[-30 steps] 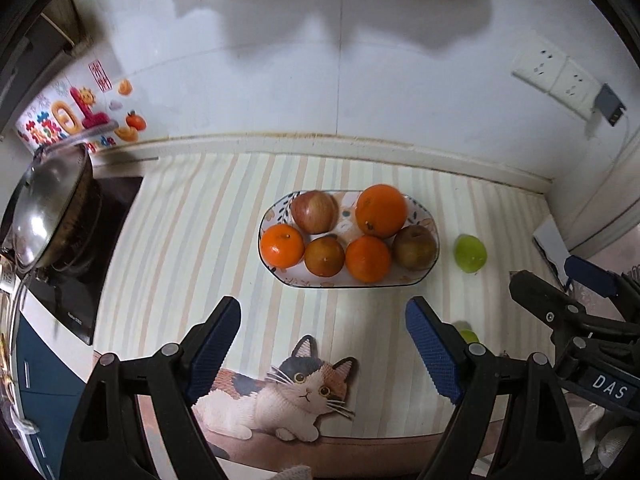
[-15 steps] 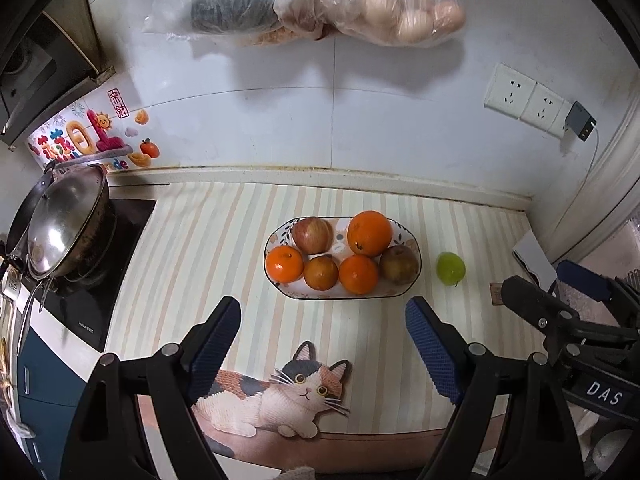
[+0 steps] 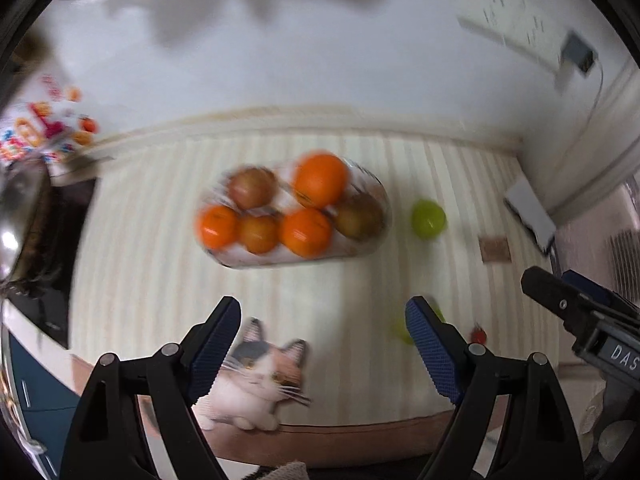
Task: Organize fruits
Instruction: 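Move both tools back toward the green apples, then grasp a green apple with the left tool while the right tool grasps the other green apple, then carry both green apples onto the floral plate and open both tools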
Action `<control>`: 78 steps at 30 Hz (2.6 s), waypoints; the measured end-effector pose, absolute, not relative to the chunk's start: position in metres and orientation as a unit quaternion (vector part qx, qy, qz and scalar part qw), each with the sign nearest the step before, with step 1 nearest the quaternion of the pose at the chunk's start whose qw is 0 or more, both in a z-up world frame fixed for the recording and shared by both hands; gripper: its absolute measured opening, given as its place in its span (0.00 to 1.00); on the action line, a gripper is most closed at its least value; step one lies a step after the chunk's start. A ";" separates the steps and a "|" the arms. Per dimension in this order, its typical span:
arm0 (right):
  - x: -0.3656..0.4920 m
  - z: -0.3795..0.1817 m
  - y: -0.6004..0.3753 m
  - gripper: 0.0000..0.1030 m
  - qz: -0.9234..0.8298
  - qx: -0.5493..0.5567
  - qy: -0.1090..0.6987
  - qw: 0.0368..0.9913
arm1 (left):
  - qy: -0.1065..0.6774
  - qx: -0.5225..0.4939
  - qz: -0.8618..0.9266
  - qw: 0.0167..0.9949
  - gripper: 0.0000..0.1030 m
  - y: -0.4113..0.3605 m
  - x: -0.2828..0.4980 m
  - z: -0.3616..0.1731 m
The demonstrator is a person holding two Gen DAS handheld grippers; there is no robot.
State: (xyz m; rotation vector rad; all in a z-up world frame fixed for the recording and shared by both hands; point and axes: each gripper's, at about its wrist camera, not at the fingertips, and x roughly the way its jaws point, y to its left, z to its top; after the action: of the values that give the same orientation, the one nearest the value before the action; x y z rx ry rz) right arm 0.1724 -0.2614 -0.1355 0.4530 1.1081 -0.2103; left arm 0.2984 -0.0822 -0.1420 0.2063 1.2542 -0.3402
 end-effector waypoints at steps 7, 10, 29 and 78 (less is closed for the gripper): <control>0.153 -0.201 -0.324 0.84 -0.145 0.266 0.550 0.779 | 0.658 0.144 -0.199 0.712 0.82 -0.155 0.296 -0.229; 0.144 -0.226 -0.343 0.81 -0.158 0.287 0.559 0.762 | 0.683 0.171 -0.207 0.679 0.82 -0.180 0.292 -0.267; 0.244 -0.254 -0.346 0.81 -0.100 0.262 0.578 0.767 | 0.718 0.107 -0.126 0.676 0.59 -0.114 0.334 -0.298; 0.314 -0.233 -0.252 0.56 -0.001 0.236 0.592 0.771 | 0.649 -0.015 -0.141 0.747 0.59 -0.045 0.411 -0.180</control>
State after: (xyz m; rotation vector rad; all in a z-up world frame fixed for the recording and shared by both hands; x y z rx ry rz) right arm 0.3145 -0.2522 -0.2333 0.5108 1.2830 -0.0030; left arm 0.4109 -0.0453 -0.1798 -0.0336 1.4200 -0.3079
